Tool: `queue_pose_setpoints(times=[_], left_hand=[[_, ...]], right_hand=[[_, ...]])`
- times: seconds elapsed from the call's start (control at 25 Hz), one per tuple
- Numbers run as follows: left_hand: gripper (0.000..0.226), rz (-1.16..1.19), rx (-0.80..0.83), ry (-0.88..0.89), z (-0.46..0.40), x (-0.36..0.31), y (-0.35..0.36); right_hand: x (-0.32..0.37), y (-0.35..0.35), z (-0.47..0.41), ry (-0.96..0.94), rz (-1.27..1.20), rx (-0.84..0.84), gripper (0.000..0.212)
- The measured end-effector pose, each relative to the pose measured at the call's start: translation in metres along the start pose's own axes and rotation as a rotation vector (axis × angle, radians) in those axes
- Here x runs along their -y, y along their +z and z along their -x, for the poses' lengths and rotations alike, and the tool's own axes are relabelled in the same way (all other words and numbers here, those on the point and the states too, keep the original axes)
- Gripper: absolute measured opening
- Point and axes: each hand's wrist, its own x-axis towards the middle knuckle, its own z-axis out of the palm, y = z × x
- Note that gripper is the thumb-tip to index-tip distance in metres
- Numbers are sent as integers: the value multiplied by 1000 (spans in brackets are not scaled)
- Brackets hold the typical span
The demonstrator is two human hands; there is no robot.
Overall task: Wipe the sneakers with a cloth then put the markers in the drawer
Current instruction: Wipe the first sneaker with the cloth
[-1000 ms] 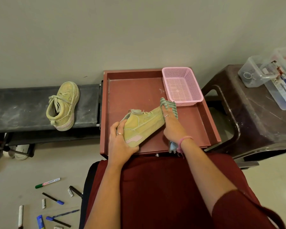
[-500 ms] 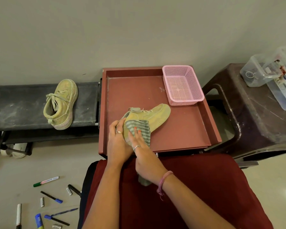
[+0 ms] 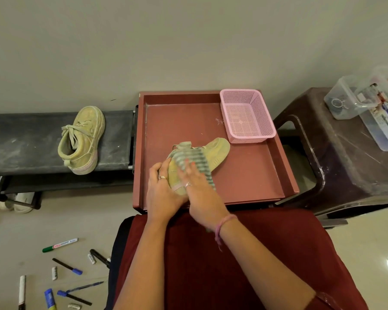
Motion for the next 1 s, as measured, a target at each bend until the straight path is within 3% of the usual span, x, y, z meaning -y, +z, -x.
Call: queue_pose_setpoints(times=[0.08,0.16,0.24,0.36,0.56,0.76,0.92,1.0], left_hand=[[68,6,-4,-2,2,1,0],[77,9,3,1,4,0,-1],[96,-9,16,18,3,0,-1],[102,-60,18,46,2,-2,-1],[98,-38,21,60,4,0,1],[104,-94,13,95,2,0,4],[100,-104,-12,167,3,2,7],[101,-103,-21,174,2,2,9]], right_hand=[[-2,15,24,-182,98,55,68],[-22,12,30,-247,185,20,68],[-43,-2,17,-101,197,-29,70],[-43,-21,-5,137,136,-80,79],[-11,-2,26,-119,16,56,89],[-36,-20,-5,122,33,-54,87],[-16,-9,7,43,-62,35,91],[-18,-15,-4,52,-70,1,89]])
